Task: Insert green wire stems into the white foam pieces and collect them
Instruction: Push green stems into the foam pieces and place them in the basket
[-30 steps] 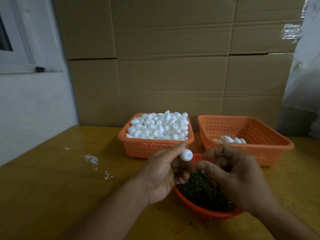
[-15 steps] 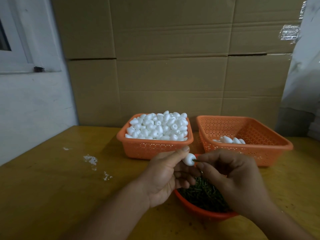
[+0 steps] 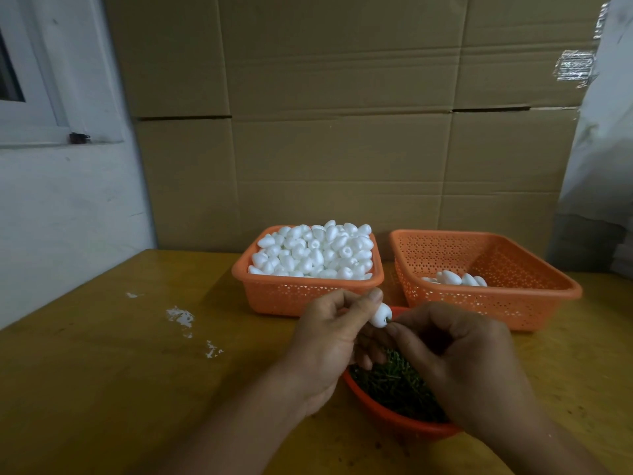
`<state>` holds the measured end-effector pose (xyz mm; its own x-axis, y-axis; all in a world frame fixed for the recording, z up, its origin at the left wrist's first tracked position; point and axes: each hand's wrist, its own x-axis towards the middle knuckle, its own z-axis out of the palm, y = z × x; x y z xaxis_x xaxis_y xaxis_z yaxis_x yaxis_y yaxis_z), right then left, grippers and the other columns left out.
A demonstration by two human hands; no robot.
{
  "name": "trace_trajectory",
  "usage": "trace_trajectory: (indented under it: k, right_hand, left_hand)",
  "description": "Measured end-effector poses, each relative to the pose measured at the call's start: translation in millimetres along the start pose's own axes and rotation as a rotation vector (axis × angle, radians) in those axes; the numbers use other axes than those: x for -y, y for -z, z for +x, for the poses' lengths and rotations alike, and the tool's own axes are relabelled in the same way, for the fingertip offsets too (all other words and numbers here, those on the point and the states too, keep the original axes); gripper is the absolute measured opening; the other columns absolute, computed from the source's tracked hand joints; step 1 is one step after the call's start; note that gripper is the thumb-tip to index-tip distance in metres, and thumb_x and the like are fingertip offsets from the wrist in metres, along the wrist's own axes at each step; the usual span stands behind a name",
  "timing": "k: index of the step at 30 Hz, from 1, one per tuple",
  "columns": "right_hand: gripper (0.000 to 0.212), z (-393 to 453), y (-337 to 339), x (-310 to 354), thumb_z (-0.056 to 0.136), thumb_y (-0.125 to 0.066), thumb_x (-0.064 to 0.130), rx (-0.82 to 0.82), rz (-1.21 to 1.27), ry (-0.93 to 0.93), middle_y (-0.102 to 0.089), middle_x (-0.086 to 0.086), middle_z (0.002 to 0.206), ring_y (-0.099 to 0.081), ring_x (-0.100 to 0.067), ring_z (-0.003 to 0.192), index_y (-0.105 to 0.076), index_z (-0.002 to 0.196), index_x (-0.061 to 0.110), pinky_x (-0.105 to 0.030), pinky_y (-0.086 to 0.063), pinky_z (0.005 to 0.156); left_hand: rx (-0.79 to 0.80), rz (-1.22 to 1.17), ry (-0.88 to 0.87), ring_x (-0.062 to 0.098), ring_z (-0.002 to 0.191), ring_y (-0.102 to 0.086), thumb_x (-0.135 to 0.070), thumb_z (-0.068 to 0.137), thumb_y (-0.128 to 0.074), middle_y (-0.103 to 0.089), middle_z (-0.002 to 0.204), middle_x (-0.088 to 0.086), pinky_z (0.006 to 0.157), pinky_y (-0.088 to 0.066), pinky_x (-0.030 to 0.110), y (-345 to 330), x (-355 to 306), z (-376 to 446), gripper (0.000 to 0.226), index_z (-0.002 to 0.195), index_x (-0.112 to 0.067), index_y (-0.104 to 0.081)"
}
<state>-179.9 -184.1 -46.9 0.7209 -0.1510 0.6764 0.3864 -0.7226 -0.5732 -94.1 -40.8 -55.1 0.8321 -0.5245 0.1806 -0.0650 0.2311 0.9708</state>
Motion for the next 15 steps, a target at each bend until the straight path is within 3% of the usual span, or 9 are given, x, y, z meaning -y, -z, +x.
trace_trajectory:
  k: [8,15]
  right_hand:
    - [0.014,-1.2,-2.5,0.0,0.08,-0.079,0.017,-0.008,-0.019,-0.001,-0.071,0.024,0.07,-0.068,0.003,0.062,-0.075,0.076,0.029,-0.018,-0.052,0.057]
    - [0.011,-0.3,-4.1,-3.9,0.08,-0.08,0.023,-0.014,0.027,-0.069,-0.071,0.02,0.066,-0.068,-0.002,0.061,-0.077,0.073,0.032,-0.016,-0.05,0.055]
  left_hand:
    - [-0.011,0.131,-0.125,0.021,0.056,-0.064,-0.048,0.084,-0.073,-0.071,0.072,0.006,0.048,-0.047,0.025,2.5,5.0,1.1,0.032,0.087,-0.016,-0.065]
    - [-0.038,0.192,-0.227,0.025,0.056,-0.061,-0.049,0.082,-0.073,-0.071,0.072,0.014,0.051,-0.047,0.028,2.1,4.9,2.0,0.04,0.093,-0.012,-0.065]
